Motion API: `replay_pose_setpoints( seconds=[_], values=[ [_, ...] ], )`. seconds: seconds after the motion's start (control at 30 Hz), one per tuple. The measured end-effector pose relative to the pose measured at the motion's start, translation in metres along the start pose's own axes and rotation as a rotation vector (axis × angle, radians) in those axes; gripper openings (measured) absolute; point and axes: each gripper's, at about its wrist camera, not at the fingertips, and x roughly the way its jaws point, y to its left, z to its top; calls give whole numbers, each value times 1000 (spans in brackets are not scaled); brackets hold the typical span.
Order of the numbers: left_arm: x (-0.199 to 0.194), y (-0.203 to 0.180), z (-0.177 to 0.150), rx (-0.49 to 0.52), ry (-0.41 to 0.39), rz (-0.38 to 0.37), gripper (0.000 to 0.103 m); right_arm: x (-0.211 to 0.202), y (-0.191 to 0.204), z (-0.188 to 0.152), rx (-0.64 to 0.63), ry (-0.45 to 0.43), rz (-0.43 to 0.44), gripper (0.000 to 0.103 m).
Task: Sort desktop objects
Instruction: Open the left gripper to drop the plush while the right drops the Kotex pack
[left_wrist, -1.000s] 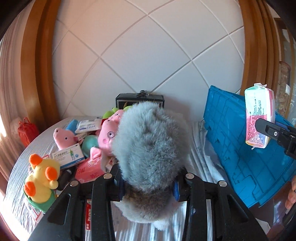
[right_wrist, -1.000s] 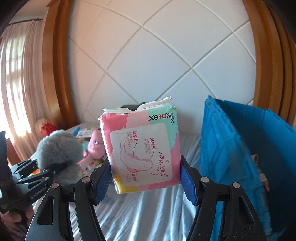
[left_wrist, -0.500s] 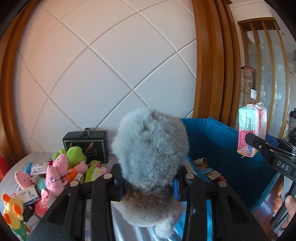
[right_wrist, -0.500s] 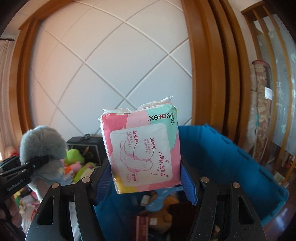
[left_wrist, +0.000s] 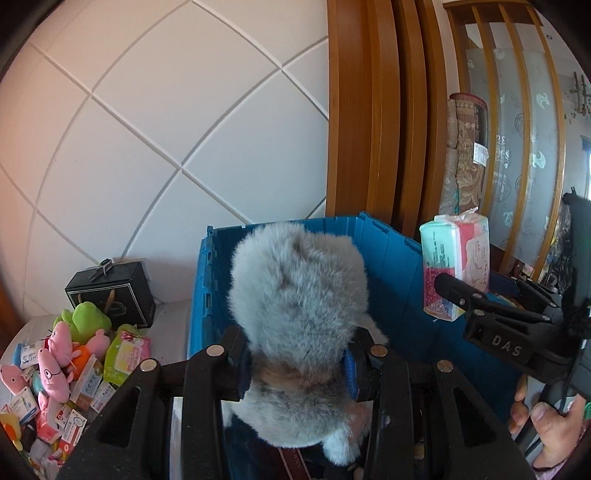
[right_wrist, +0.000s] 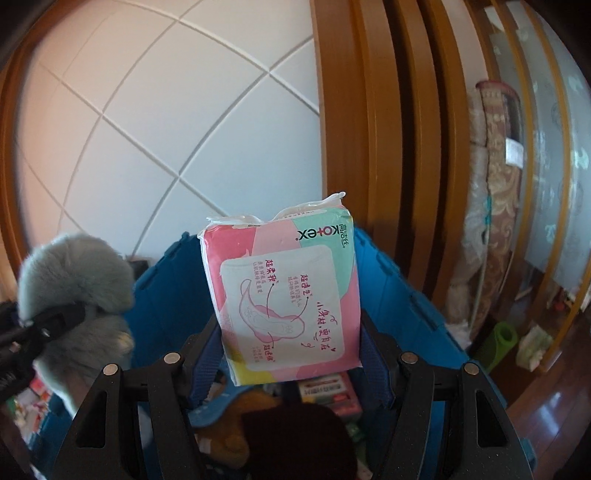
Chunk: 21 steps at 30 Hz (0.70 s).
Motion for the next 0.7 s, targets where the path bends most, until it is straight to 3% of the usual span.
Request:
replay_pose_setpoints(
  seconds=[0.13, 0.3, 0.47, 0.57, 0.7],
  values=[
    [24, -17, -10, 32, 109, 17, 37, 9, -15, -10, 62, 83, -9, 67],
    [33, -25, -11, 60, 157, 62, 37, 21, -15, -8, 49, 172, 18, 67],
    [41, -14, -11, -9, 206, 79, 37, 19, -12, -10, 27, 169, -22, 67],
    [40, -15, -12, -2, 210, 69, 37, 16, -13, -9, 34, 161, -22, 68],
    [48, -18, -15, 3, 273, 52, 37, 18, -13, -8, 33, 170, -24, 69]
  ],
)
